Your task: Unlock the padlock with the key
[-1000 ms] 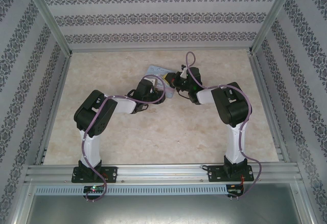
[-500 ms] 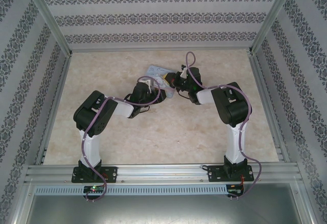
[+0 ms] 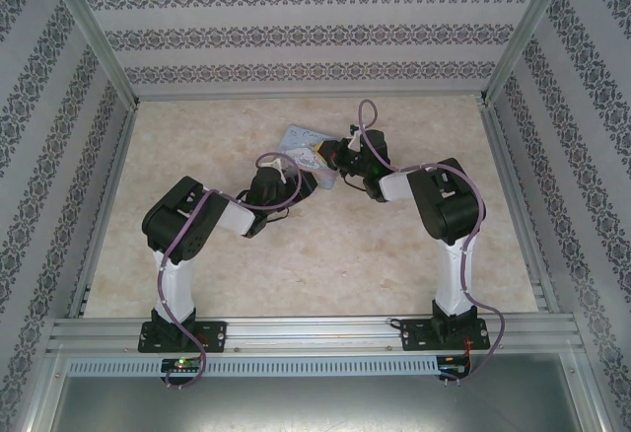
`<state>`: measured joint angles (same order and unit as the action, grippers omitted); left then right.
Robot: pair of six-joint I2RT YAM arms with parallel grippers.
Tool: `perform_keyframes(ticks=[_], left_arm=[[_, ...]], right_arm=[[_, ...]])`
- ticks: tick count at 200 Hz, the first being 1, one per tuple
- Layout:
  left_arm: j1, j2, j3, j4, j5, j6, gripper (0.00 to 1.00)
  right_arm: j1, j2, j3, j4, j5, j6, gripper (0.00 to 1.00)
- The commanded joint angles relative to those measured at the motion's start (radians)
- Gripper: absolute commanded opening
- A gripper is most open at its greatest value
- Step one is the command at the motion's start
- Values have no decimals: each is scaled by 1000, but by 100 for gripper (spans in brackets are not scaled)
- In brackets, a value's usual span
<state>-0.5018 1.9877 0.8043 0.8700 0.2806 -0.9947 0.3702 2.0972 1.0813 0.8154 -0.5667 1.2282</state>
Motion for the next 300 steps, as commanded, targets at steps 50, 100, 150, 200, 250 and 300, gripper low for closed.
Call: perform_keyframes(ticks=[50, 100, 150, 200, 250, 300], left_arm=[[6, 13, -37, 194, -32, -114, 52], [5, 35, -38, 218, -39, -138, 47], [-9, 76, -25, 251, -55, -174, 46], [-19, 91, -30, 271, -78, -196, 53], [-30, 92, -54, 323, -88, -230, 46], [-37, 75, -70, 299, -114, -228, 45]], right_arm=[[18, 77, -50, -140, -19, -1, 0], [20, 87, -43, -140, -18, 4, 0], [23, 93, -38, -139, -17, 5, 0], [23, 96, -37, -140, -18, 5, 0], [22, 94, -39, -140, -18, 6, 0], [24, 99, -35, -140, -19, 7, 0]])
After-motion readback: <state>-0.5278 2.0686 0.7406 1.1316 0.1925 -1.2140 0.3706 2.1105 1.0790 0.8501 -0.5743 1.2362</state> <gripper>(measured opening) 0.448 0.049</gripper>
